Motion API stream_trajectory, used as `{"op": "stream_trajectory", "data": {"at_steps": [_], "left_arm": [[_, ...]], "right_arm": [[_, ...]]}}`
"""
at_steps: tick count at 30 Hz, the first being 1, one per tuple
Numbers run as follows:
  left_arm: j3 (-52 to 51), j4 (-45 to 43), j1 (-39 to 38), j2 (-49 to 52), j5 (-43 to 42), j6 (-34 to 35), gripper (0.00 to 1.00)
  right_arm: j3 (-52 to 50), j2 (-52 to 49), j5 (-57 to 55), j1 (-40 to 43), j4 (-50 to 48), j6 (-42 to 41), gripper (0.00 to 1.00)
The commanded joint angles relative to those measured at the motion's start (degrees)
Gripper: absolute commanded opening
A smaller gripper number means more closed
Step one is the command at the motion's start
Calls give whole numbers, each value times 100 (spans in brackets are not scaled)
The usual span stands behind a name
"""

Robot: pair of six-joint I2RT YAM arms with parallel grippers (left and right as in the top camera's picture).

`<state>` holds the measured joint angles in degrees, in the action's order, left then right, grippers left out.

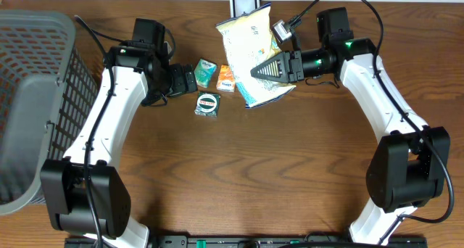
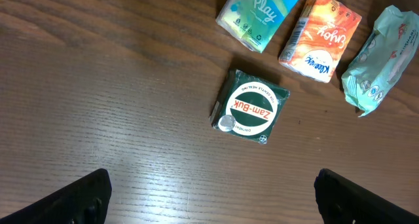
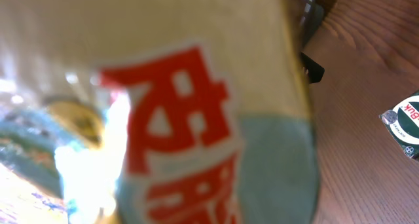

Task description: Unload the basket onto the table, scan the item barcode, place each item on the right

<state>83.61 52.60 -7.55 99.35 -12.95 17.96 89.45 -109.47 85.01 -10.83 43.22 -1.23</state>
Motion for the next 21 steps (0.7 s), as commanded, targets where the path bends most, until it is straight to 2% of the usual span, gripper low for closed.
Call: {"op": "stream_trajectory", "data": {"at_steps": [1, 6, 8, 12, 13, 17, 21], "left_arm": [[74, 28, 15, 24, 59, -55, 98], [74, 28, 15, 24, 59, -55, 98], [74, 28, 15, 24, 59, -55, 98], [74, 28, 15, 24, 59, -55, 98], [74, 28, 15, 24, 59, -55, 98], [74, 28, 15, 24, 59, -55, 98], [74, 28, 15, 24, 59, -55, 98]], "right_arm": [[85, 59, 186, -31, -17, 68, 5], [85, 59, -361, -33, -15, 68, 6], [85, 59, -1834, -63, 11, 20, 4], [85, 59, -5657, -232, 116, -839, 2], [90, 63, -7213, -315, 116, -1056, 1], [83, 70, -9519, -435, 162, -1058, 1], [-140, 57, -11250, -529, 212, -1117, 1]]}}
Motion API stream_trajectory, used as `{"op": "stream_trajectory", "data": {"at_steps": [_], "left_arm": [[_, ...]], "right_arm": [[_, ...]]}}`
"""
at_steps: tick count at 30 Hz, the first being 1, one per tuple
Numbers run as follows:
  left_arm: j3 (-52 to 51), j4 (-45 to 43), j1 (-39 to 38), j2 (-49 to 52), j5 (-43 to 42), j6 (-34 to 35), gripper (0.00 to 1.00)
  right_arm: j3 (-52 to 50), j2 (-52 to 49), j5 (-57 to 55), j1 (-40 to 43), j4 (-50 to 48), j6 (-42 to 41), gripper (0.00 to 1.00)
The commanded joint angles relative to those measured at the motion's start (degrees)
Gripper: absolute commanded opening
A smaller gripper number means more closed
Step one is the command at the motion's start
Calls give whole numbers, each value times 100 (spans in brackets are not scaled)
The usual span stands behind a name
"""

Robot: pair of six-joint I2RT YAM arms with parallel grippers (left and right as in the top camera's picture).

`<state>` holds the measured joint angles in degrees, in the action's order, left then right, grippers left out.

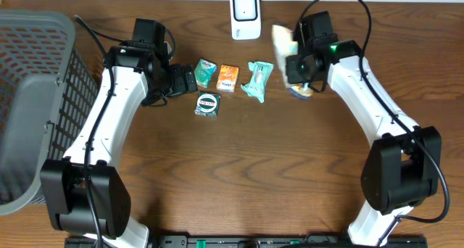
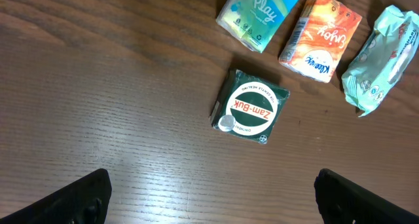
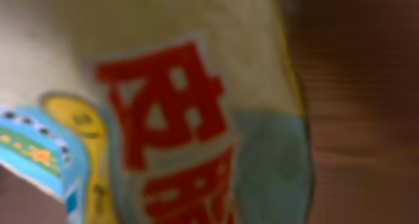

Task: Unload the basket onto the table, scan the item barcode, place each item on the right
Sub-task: 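Lower the snack bag onto the table right of the wipes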

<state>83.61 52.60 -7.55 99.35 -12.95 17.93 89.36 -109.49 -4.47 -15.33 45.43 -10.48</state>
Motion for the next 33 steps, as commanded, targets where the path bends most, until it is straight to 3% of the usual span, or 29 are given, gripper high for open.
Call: {"op": "stream_trajectory", "data": {"at_steps": [1, 4, 9, 11, 14, 16, 21, 26, 33], "left_arm": [[74, 28, 15, 24, 59, -52, 98], [74, 28, 15, 24, 59, -52, 98], [74, 28, 15, 24, 59, -52, 98], [74, 28, 15, 24, 59, -52, 97], [74, 28, 15, 24, 59, -52, 98], [74, 28, 15, 24, 59, -52, 98], [74, 28, 15, 24, 59, -52, 98], [74, 28, 15, 24, 59, -52, 97], [74, 28, 15, 24, 59, -52, 98]], "right_arm": [[-249, 59, -2566, -87, -26, -262, 1], [-866, 59, -3010, -90, -415, -413, 3], [-1596, 59, -2774, -90, -942, -494, 17], [-1687, 59, -2323, -92, -975, -492, 28], [-1650, 81, -1482, -129, -960, -492, 52], [-1506, 129, -1008, -179, -918, -492, 53], [-883, 376, 214, -269, -680, -144, 67], [-372, 459, -208, -177, -452, -144, 79], [-505, 435, -249, 186, -363, -122, 83]]}}
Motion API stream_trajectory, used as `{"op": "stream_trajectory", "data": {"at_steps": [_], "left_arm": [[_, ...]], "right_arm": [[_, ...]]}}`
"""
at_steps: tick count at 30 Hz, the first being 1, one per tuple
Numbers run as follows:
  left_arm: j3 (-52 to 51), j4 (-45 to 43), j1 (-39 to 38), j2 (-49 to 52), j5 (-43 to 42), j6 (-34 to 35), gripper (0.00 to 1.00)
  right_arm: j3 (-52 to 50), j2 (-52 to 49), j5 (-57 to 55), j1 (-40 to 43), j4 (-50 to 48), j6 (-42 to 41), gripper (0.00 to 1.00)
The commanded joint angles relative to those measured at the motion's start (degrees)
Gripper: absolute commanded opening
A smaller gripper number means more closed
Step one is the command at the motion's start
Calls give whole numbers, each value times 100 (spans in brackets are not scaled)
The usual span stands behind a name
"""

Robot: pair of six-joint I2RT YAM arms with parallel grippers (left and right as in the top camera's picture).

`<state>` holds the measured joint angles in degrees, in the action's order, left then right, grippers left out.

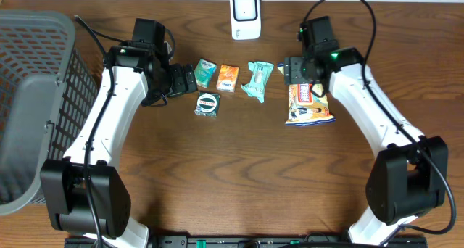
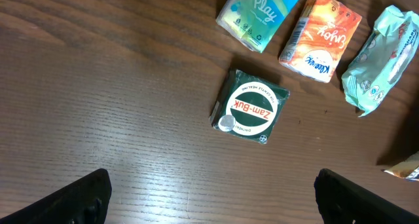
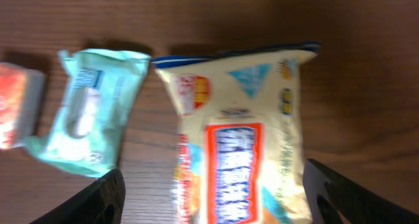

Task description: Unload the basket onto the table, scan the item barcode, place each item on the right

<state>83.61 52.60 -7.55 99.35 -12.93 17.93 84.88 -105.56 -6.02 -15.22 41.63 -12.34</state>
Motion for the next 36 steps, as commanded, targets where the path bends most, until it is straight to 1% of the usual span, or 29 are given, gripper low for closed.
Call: {"op": "stream_trajectory", "data": {"at_steps": [1, 5, 8, 11, 15, 16, 18, 19, 21, 23, 24, 25, 26, 30, 34, 36], "left_arm": [[74, 28, 15, 24, 57, -52, 98], [74, 28, 15, 24, 57, -52, 98], [74, 28, 15, 24, 57, -52, 98], [74, 28, 15, 24, 57, -52, 98], [74, 28, 15, 24, 57, -52, 98], [74, 28, 15, 24, 57, -52, 98], [74, 28, 15, 24, 57, -52, 98], [74, 28, 15, 24, 57, -52, 98], [74, 28, 15, 24, 57, -52, 98], [74, 28, 15, 24, 57, -52, 98], [74, 28, 15, 24, 57, -52, 97], [74, 28, 15, 24, 57, -52, 98], [74, 28, 15, 24, 57, -55, 98], [74, 28, 15, 24, 57, -52, 98], [74, 28, 15, 24, 57, -52, 98], [74, 28, 15, 24, 57, -55, 98]], "right_arm": [[-83, 42, -94, 208, 15, 61, 83], [-319, 33, -87, 321, -151, 59, 85], [-699, 31, -24, 328, -507, 63, 90], [-1158, -7, 57, 317, -953, 61, 92], [-1613, -192, 61, 319, -1425, 59, 92], [-1703, -267, 90, 319, -1537, 61, 90], [-1742, -402, 234, 319, -1602, 63, 84], [-1742, -466, 275, 319, -1617, 63, 72], [-1742, -479, 295, 315, -1637, 61, 58], [-1679, -470, 428, 313, -1672, 61, 24], [-1626, -470, 503, 313, -1655, 61, 16], [-1572, -470, 573, 313, -1644, 61, 3], [-1486, -468, 664, 313, -1615, 61, 1], [-927, -459, 1139, 313, -1484, 61, 1], [-337, -459, 1711, 313, -1565, 59, 1], [-184, -459, 1733, 313, -1659, 55, 1]]}}
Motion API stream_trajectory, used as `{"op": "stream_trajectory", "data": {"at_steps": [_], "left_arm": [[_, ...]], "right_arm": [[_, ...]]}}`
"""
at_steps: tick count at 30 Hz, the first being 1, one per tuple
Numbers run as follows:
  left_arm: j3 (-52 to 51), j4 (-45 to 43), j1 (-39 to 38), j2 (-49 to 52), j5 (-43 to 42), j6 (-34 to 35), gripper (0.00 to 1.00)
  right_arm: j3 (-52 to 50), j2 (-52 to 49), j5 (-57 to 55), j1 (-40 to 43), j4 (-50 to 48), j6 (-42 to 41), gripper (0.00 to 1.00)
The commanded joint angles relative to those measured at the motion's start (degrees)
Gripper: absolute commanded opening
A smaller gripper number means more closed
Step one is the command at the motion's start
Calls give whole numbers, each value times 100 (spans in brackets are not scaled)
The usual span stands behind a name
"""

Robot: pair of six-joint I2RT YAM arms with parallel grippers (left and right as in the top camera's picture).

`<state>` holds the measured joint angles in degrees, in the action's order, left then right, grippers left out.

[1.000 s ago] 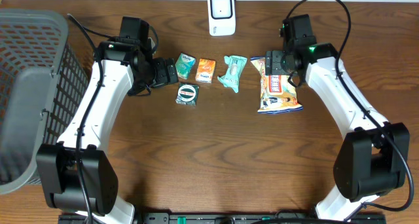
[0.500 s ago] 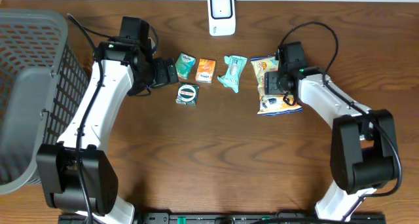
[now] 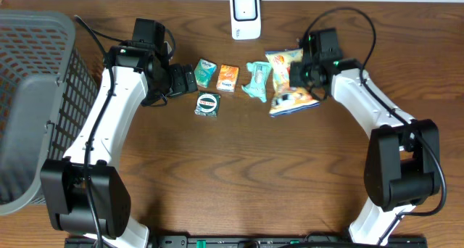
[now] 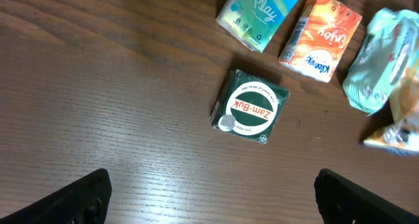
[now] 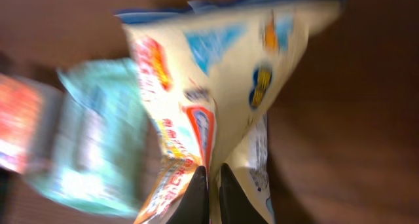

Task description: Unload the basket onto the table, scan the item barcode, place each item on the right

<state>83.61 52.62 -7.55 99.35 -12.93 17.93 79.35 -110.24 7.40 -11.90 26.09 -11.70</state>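
Observation:
The yellow and blue snack bag [image 3: 284, 88] stands bunched up on edge right of the table's middle, touching the teal wipes pack [image 3: 257, 81]. My right gripper [image 3: 299, 77] is shut on the bag's lower edge. In the right wrist view the fingers [image 5: 196, 191] pinch the bag [image 5: 222, 80] with no gap between them. The white scanner [image 3: 245, 6] stands at the table's back edge, well behind the bag. My left gripper [image 3: 183, 80] hangs open over bare wood [image 4: 213, 191], near the Zam-Buk tin [image 4: 251, 109].
A green Play tissue pack [image 3: 206, 72] and an orange tissue pack [image 3: 228, 76] lie in a row with the wipes. The Zam-Buk tin [image 3: 208, 104] sits just in front of them. A grey mesh basket [image 3: 36, 96] fills the left edge.
The snack bag lay flat on the table with my right gripper open above it. Now the right gripper is shut on it, and the bag stands bunched farther left against the wipes pack. The left arm is unmoved.
My right gripper first held the bag up in front of the scanner, then held it to the scanner's right. Later the bag lay flat on the table, let go. Now the right gripper grips it again beside the wipes. The left gripper stayed open throughout.

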Motion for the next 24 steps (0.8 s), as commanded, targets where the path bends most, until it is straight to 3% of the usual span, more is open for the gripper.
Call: {"op": "stream_trajectory", "data": {"at_steps": [1, 4, 5, 6, 8, 11, 15, 19, 20, 23, 24], "left_arm": [[74, 26, 15, 24, 57, -55, 98], [74, 26, 15, 24, 57, -52, 98], [74, 26, 15, 24, 57, -52, 98], [74, 26, 15, 24, 57, -52, 98], [74, 26, 15, 24, 57, -52, 98], [74, 26, 15, 24, 57, -52, 98], [74, 26, 15, 24, 57, -52, 98], [74, 26, 15, 24, 57, -52, 98], [74, 26, 15, 24, 57, -52, 98], [74, 26, 15, 24, 57, -52, 98], [74, 26, 15, 24, 57, -55, 98]], "right_arm": [[431, 9, 387, -20, -153, -7, 1], [433, 4, 356, -13, -107, -2, 1], [420, -22, 273, -13, -39, 0, 11], [415, -59, 96, -13, 87, -2, 31], [409, -142, -87, -20, 212, -2, 49], [409, -350, -81, -22, 308, -2, 68], [409, -846, -81, -151, 302, 0, 79], [409, -1274, -219, -278, 282, 66, 79], [409, -1386, -361, -304, 295, 66, 72], [409, -1462, -470, -326, 356, 59, 27], [417, -1425, -463, -326, 354, 35, 19]]}}
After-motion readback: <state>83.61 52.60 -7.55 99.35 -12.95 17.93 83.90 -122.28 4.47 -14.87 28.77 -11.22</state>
